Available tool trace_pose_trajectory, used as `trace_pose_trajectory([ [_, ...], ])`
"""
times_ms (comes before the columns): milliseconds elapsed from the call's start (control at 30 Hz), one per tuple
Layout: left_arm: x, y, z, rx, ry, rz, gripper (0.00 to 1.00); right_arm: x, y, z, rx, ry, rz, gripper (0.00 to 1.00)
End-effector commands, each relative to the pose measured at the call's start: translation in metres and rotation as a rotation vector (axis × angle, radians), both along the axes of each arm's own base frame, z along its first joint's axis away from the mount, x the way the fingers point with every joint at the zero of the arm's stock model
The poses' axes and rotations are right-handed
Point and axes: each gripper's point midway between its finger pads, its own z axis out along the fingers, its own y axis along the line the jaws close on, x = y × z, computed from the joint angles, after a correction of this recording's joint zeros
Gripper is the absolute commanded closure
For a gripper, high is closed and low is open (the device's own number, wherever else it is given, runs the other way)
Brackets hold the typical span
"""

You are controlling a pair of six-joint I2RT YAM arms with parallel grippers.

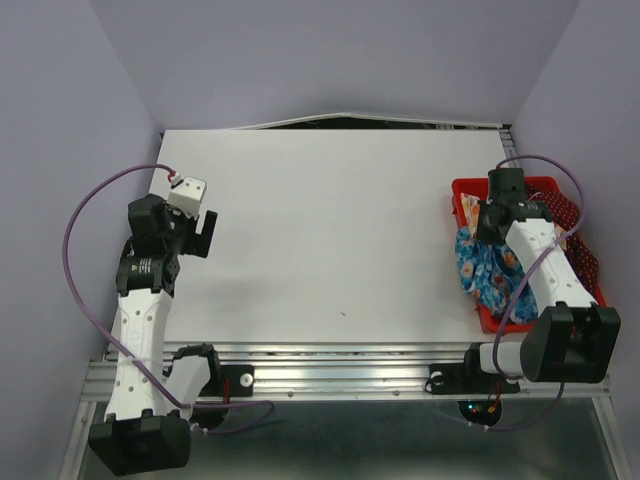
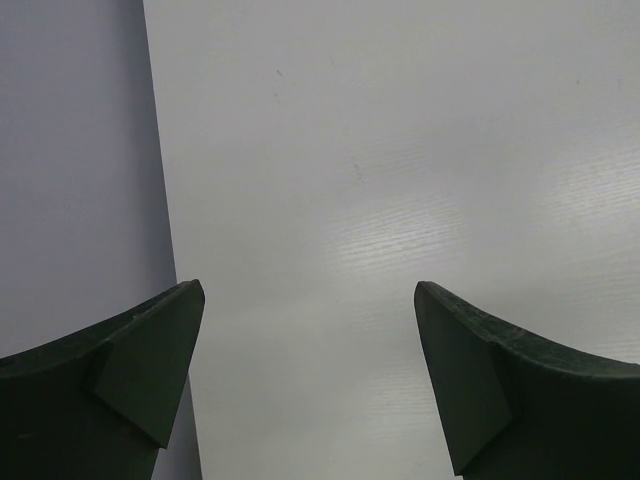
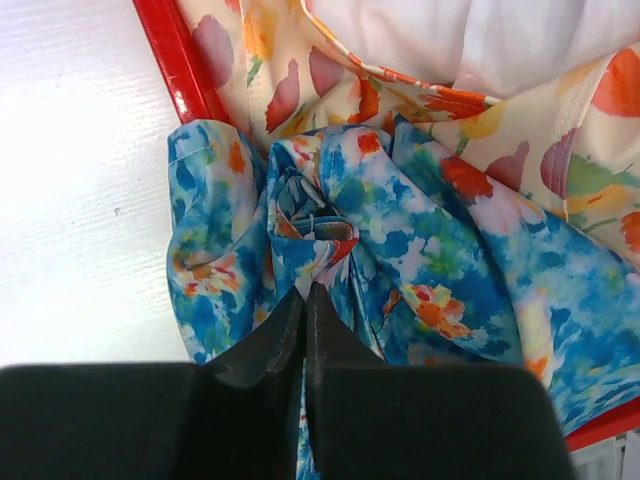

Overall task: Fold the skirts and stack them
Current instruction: Grab the skirt from the pile, then move the skirt to the center of the board

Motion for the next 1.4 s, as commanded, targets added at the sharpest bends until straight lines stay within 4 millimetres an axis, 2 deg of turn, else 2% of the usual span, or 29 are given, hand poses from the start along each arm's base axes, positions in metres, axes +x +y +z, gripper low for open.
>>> trace_pose_trajectory([
  [0, 0.008, 0.0, 0.008, 0.001, -0.047, -0.003, 0.01, 0.012, -0.002, 0.017, 0.008, -0.069, -0.001, 0.99],
  [67, 0.009, 0.0, 0.008, 0.0, -0.045, -0.001, 0.01, 0.013, 0.002, 0.025, 0.028, -0.096, 0.018, 0.99],
  [167, 0.01, -0.001, 0.009, -0.006, -0.035, -0.009, 0.01, 0.019, 0.012, 0.054, 0.058, -0.187, 0.079, 0.99],
  [400, 0.014, -0.006, 0.015, -0.03, -0.017, -0.024, 0.01, 0.033, 0.035, 0.143, 0.089, -0.456, 0.251, 0.99],
  [600, 0.018, -0.007, 0.026, -0.043, -0.024, -0.024, 0.01, 0.042, 0.071, 0.204, 0.192, -0.635, 0.421, 0.99],
  [633, 0.019, -0.009, 0.027, -0.052, -0.025, -0.03, 0.01, 0.042, 0.083, 0.222, 0.232, -0.681, 0.474, 0.99],
  [700, 0.023, -0.011, 0.031, -0.076, -0.025, -0.03, 0.01, 0.05, 0.1, 0.243, 0.307, -0.747, 0.538, 0.99],
  [767, 0.027, -0.014, 0.031, -0.096, -0.006, -0.035, 0.01, 0.055, 0.113, 0.276, 0.362, -0.826, 0.59, 0.99],
  [833, 0.032, -0.02, 0.043, -0.129, -0.022, -0.057, 0.01, 0.065, 0.132, 0.289, 0.465, -0.833, 0.663, 0.99],
  [867, 0.034, -0.023, 0.046, -0.14, -0.025, -0.064, 0.01, 0.065, 0.138, 0.314, 0.482, -0.88, 0.701, 0.99],
  [900, 0.039, -0.024, 0.055, -0.15, -0.043, -0.069, 0.01, 0.076, 0.148, 0.315, 0.542, -0.864, 0.746, 0.99],
  [933, 0.04, -0.028, 0.06, -0.17, -0.053, -0.082, 0.01, 0.079, 0.153, 0.325, 0.598, -0.868, 0.753, 0.99],
  [967, 0.044, -0.029, 0.063, -0.18, -0.053, -0.085, 0.01, 0.077, 0.162, 0.354, 0.611, -0.921, 0.799, 0.99],
  [1033, 0.049, -0.034, 0.077, -0.206, -0.078, -0.104, 0.01, 0.082, 0.175, 0.37, 0.675, -0.93, 0.834, 0.99],
  [1067, 0.051, -0.037, 0.08, -0.223, -0.082, -0.109, 0.01, 0.094, 0.185, 0.368, 0.751, -0.901, 0.822, 0.99],
  [1100, 0.054, -0.039, 0.086, -0.241, -0.088, -0.122, 0.01, 0.097, 0.197, 0.384, 0.811, -0.92, 0.846, 0.99],
  [1133, 0.055, -0.041, 0.089, -0.252, -0.09, -0.13, 0.01, 0.091, 0.2, 0.397, 0.827, -0.947, 0.866, 0.99],
  [1167, 0.056, -0.043, 0.091, -0.263, -0.093, -0.14, 0.01, 0.099, 0.207, 0.397, 0.856, -0.943, 0.878, 0.99],
  [1200, 0.057, -0.047, 0.096, -0.275, -0.099, -0.162, 0.01, 0.094, 0.219, 0.411, 0.876, -0.977, 0.923, 0.99],
  [1300, 0.057, -0.052, 0.1, -0.283, -0.108, -0.193, 0.01, 0.089, 0.244, 0.418, 0.954, -0.983, 0.971, 0.99],
  [1367, 0.056, -0.055, 0.101, -0.271, -0.113, -0.228, 0.01, 0.093, 0.254, 0.401, 0.986, -0.934, 0.973, 0.99],
])
